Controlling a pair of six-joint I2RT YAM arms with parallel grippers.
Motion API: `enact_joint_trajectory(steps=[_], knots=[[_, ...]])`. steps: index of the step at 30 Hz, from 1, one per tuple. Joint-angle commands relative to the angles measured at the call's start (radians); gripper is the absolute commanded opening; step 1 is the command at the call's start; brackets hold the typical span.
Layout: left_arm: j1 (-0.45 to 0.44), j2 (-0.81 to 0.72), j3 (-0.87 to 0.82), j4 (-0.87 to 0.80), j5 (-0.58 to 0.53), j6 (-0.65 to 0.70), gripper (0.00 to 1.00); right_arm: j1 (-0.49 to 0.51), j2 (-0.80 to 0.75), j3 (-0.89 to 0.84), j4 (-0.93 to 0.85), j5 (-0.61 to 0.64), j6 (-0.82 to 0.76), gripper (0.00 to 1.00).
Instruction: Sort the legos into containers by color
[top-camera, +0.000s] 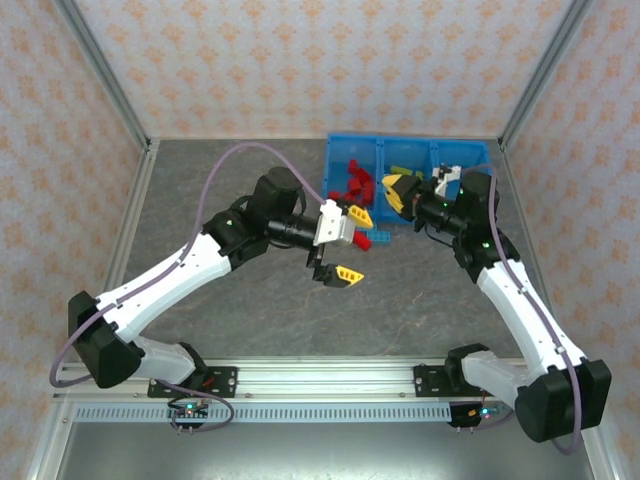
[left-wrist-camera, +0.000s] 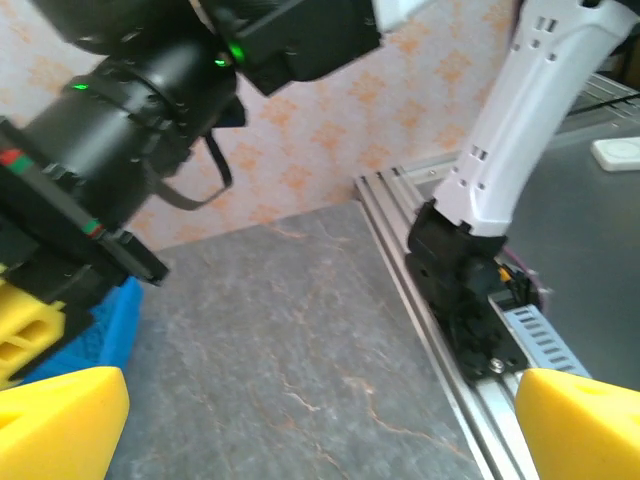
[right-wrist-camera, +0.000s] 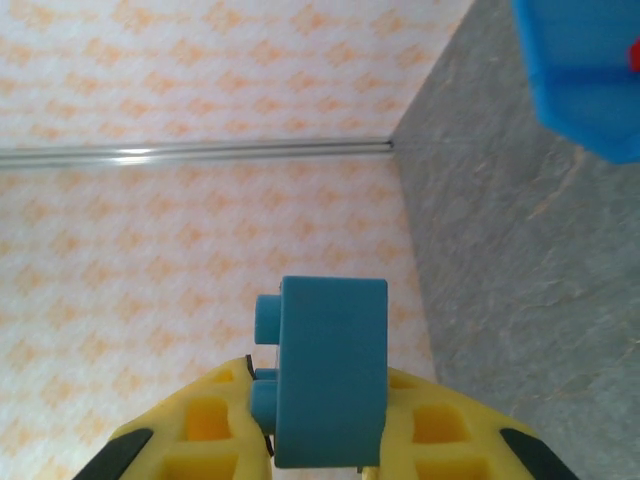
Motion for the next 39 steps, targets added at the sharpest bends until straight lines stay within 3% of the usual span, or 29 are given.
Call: enact_joint_trajectory(steps=[1, 4, 6, 8, 12, 16, 18, 22, 25, 29, 32, 36, 39], knots=[[0.016, -0.042, -0.021, -0.035, -0.001, 0.015, 1.00, -0.018, 0.015, 0.024, -0.115, 0.035, -0.094, 0.07], [0.015, -0.083, -0.072, 0.105, -0.132, -0.104, 1.00, -0.073, 0.038, 0.089, -0.306, 0.164, -0.288, 0.08], [0.015, -0.103, -0.078, 0.148, -0.248, -0.189, 1.00, -0.116, 0.100, 0.191, -0.504, 0.338, -0.459, 0.08], [0.013, -0.112, -0.075, 0.145, -0.373, -0.264, 1.00, -0.174, 0.176, 0.248, -0.556, 0.462, -0.535, 0.08], [0.012, -0.130, -0.074, 0.070, -0.645, -0.416, 1.00, -0.304, 0.354, 0.293, -0.440, 0.505, -0.513, 0.08], [0.011, -0.117, -0.057, -0.074, -0.929, -0.581, 1.00, -0.356, 0.592, 0.456, -0.435, 0.515, -0.516, 0.13], [0.014, -0.101, -0.045, -0.137, -1.008, -0.684, 1.00, -0.364, 0.696, 0.558, -0.476, 0.534, -0.530, 0.20], [0.019, -0.062, -0.033, -0.210, -1.026, -0.852, 0.99, -0.367, 0.827, 0.762, -0.618, 0.582, -0.582, 0.52], [0.019, -0.075, -0.067, -0.201, -1.046, -0.890, 0.98, -0.367, 0.806, 0.789, -0.683, 0.595, -0.614, 0.71], [0.023, -0.140, -0.095, -0.226, -1.104, -0.839, 0.98, -0.362, 0.647, 0.633, -0.651, 0.578, -0.642, 0.76], [0.029, -0.196, -0.059, -0.329, -1.081, -0.728, 0.99, -0.308, 0.495, 0.473, -0.644, 0.584, -0.665, 0.79], [0.028, -0.276, -0.043, -0.459, -0.949, -0.506, 1.00, -0.109, 0.343, 0.283, -0.619, 0.623, -0.700, 0.85], [0.028, -0.337, -0.072, -0.511, -0.844, -0.336, 1.00, 0.014, 0.346, 0.218, -0.616, 0.630, -0.710, 0.86]])
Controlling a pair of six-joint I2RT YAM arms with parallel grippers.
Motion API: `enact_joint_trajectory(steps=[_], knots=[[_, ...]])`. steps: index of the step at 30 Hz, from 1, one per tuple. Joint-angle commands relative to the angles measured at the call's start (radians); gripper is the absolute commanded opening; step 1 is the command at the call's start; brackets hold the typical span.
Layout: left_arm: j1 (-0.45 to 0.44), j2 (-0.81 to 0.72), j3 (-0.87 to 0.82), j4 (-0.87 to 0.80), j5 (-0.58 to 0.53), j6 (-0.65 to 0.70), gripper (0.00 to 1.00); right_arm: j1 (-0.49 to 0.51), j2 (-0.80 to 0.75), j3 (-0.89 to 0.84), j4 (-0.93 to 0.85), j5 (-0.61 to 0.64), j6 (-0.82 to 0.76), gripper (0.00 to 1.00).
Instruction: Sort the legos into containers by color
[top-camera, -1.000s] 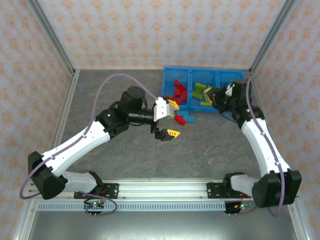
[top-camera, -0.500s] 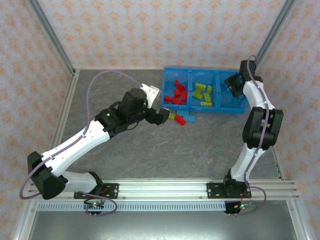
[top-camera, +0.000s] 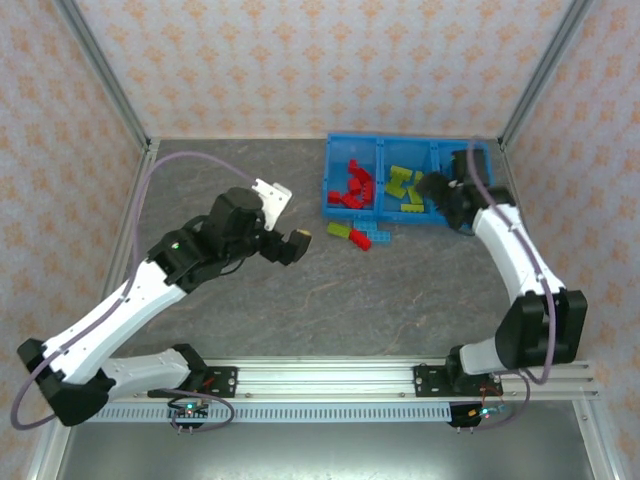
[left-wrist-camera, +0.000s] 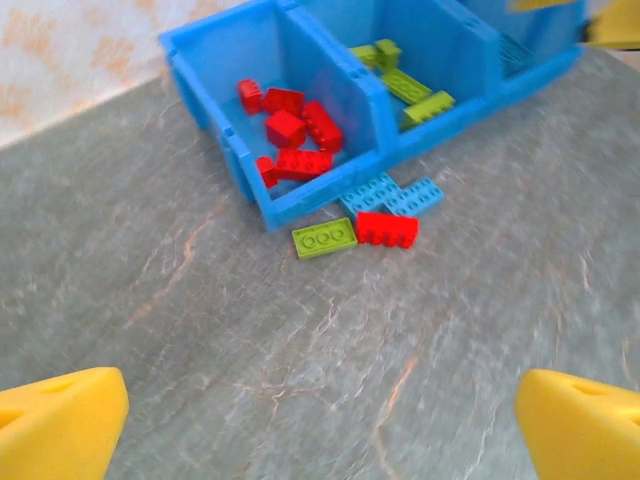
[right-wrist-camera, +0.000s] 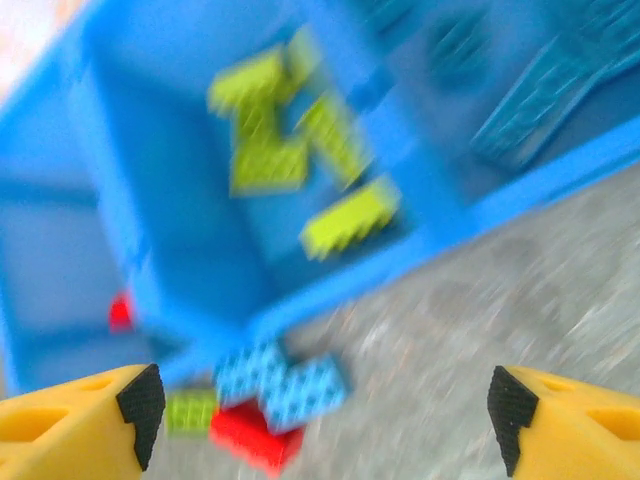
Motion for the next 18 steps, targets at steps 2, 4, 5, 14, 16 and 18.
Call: enact_joint_trajectory(steps=[2, 4, 5, 14, 16, 18], knots=[[0.003, -0.091, -0.060, -0.095, 0.178, 0.328, 1.00, 0.132, 0.067, -0.072, 0.008, 0.053, -0.063, 0.87], [0.003, -0.152, -0.162, 0.002, 0.213, 0.413, 1.00, 0.170, 0.141, -0.042, -0.004, 0.063, -0.081, 0.88], [0.004, -0.182, -0.220, 0.067, 0.222, 0.442, 1.00, 0.182, 0.185, -0.022, -0.004, 0.060, -0.088, 0.88], [0.012, -0.251, -0.423, 0.230, 0.176, 0.468, 1.00, 0.286, 0.362, 0.064, 0.013, 0.098, -0.150, 0.88], [0.015, -0.253, -0.426, 0.231, 0.165, 0.472, 1.00, 0.321, 0.357, 0.071, 0.014, 0.119, -0.192, 0.85], [0.020, -0.250, -0.426, 0.236, 0.163, 0.472, 1.00, 0.353, 0.358, 0.083, 0.009, 0.161, -0.221, 0.83]])
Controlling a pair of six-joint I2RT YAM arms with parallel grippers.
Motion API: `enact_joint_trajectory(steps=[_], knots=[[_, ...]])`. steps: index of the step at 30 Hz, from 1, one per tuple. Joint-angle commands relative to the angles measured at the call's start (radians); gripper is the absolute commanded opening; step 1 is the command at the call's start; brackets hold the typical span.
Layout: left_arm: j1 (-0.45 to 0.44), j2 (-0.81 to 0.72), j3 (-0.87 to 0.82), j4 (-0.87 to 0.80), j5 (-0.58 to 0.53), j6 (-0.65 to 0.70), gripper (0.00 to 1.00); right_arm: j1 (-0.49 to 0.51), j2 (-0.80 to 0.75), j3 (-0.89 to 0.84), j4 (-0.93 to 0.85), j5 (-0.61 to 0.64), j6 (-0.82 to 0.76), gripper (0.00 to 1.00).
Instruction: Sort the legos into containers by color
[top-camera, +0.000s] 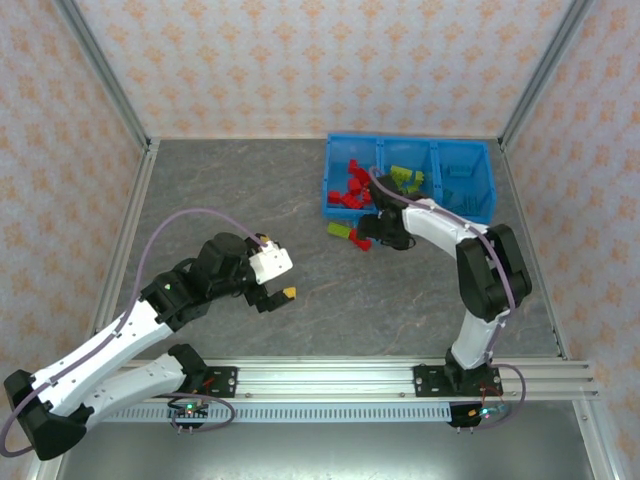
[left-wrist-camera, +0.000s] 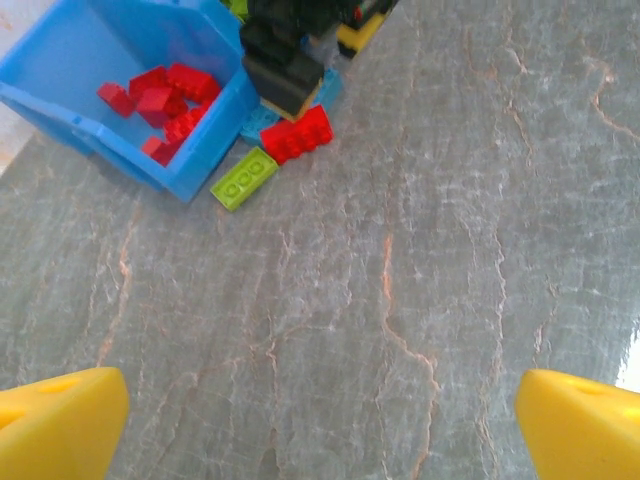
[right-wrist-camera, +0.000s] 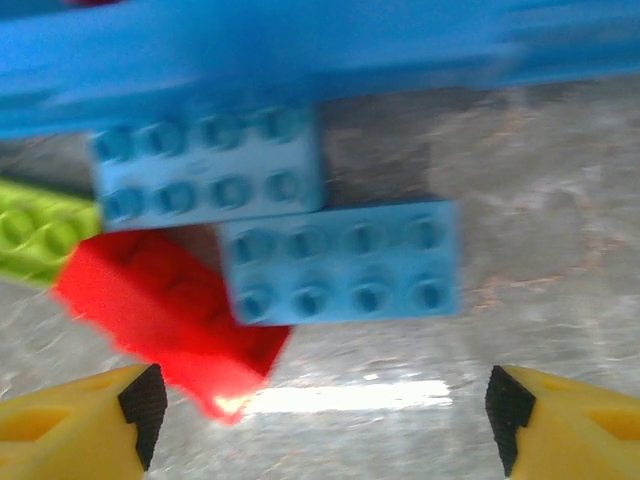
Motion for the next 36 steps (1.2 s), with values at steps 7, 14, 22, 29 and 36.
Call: enact_joint_trajectory(steps=[7, 14, 22, 29, 36], knots=[[0.021, -0.007, -0.004, 0.058, 0.003, 0.023, 1.00, 0.077, 0.077, 0.135, -0.036, 0.100, -0.176, 0.66], [0.023, -0.007, -0.011, 0.054, 0.005, 0.030, 1.00, 0.085, 0.187, 0.198, -0.058, 0.035, -0.201, 0.44], [0.025, 0.004, -0.006, 0.052, 0.012, 0.030, 1.00, 0.094, 0.174, 0.165, -0.092, 0.045, -0.197, 0.30], [0.026, 0.013, -0.003, 0.049, 0.014, 0.030, 1.00, 0.102, 0.190, 0.143, -0.119, 0.041, -0.192, 0.54], [0.029, 0.013, -0.004, 0.049, 0.017, 0.027, 1.00, 0.105, 0.206, 0.140, -0.113, 0.025, -0.152, 0.31]])
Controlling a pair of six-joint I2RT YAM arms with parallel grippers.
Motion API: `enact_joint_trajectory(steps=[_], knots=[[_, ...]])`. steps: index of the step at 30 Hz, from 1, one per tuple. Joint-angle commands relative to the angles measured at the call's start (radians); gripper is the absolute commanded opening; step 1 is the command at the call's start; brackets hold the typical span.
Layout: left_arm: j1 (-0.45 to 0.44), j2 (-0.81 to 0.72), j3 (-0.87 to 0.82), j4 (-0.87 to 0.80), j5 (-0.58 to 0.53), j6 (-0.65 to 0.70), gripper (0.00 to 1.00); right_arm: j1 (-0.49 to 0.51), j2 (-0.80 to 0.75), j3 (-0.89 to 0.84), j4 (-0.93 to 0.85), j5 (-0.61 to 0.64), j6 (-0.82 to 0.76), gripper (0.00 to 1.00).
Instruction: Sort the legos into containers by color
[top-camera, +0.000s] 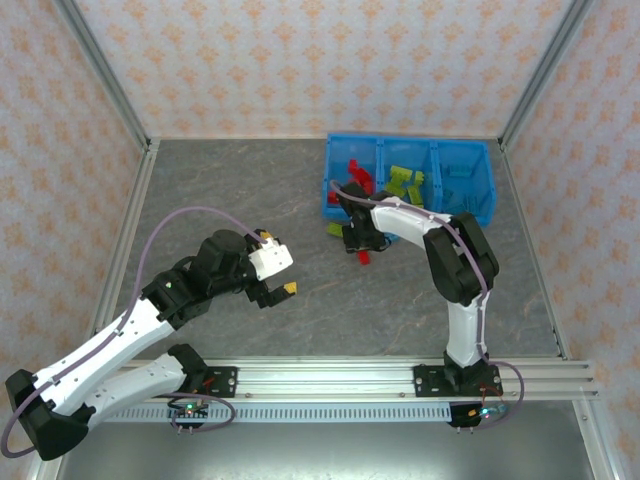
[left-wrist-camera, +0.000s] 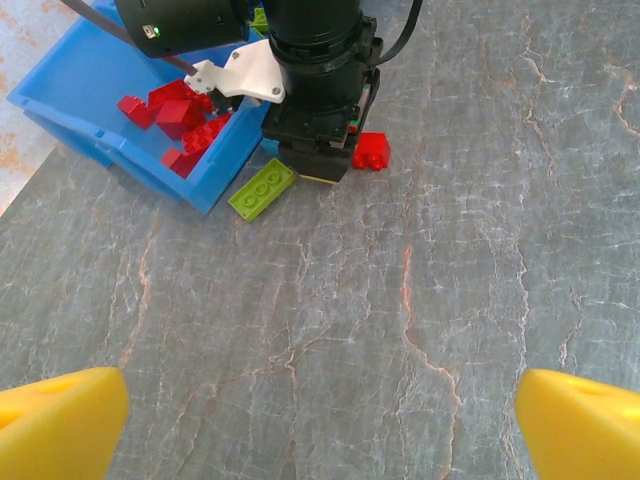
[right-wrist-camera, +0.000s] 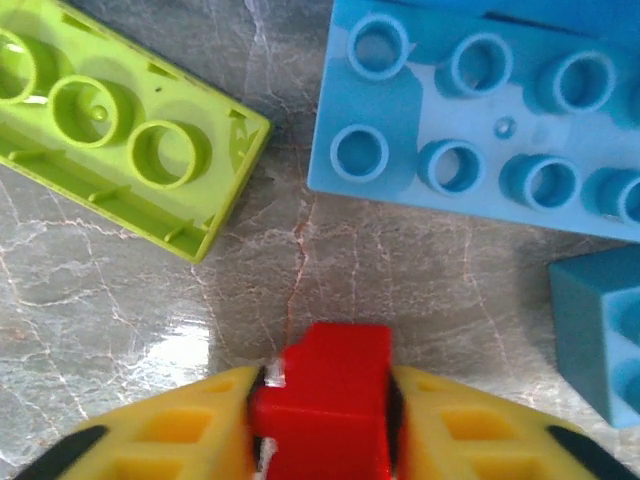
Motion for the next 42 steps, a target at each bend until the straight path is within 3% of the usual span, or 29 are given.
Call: enact_joint_trajectory(steps=[1, 4, 7, 10, 14, 19, 22, 25, 28, 32, 35, 39, 42], knots=[[0.015, -0.002, -0.003, 0.024, 0.016, 0.005, 1.00, 0.006, 0.000, -0.008, -0.028, -0.002, 0.023, 0.27], [0.015, 0.000, -0.004, 0.024, 0.018, 0.005, 1.00, 0.007, -0.066, 0.001, -0.033, -0.016, 0.044, 0.16], [0.015, -0.002, -0.004, 0.025, 0.017, 0.005, 1.00, 0.005, -0.197, -0.008, 0.025, -0.026, 0.064, 0.14], [0.017, -0.003, -0.007, 0.032, 0.023, 0.005, 1.00, 0.001, -0.264, 0.039, 0.082, 0.077, 0.049, 0.13], [0.019, 0.004, -0.007, 0.029, 0.025, 0.007, 1.00, -0.033, -0.169, 0.218, 0.111, 0.247, -0.015, 0.13], [0.020, -0.006, -0.027, 0.045, -0.010, 0.012, 1.00, -0.077, 0.069, 0.542, 0.066, 0.250, -0.084, 0.14], [0.021, -0.011, -0.038, 0.057, -0.038, 0.010, 1.00, -0.087, 0.210, 0.763, -0.017, 0.241, -0.097, 0.22], [0.029, -0.004, -0.041, 0.064, -0.060, -0.007, 1.00, -0.091, 0.292, 0.940, -0.106, 0.217, -0.098, 0.44], [0.037, 0.008, -0.041, 0.069, -0.056, -0.014, 1.00, -0.092, 0.282, 0.996, -0.138, 0.194, -0.097, 0.52], [0.043, 0.041, -0.028, 0.069, -0.048, -0.044, 1.00, -0.092, 0.175, 0.927, -0.166, 0.175, -0.086, 0.53], [0.049, 0.085, 0.012, 0.062, -0.059, -0.124, 1.00, -0.091, 0.024, 0.768, -0.156, 0.130, -0.058, 0.53], [0.049, 0.216, 0.178, -0.047, -0.194, -0.494, 1.00, -0.092, -0.241, 0.485, -0.120, 0.041, -0.026, 0.55], [0.049, 0.335, 0.235, -0.047, -0.212, -0.743, 1.00, -0.091, -0.460, 0.247, -0.081, 0.020, 0.023, 0.60]])
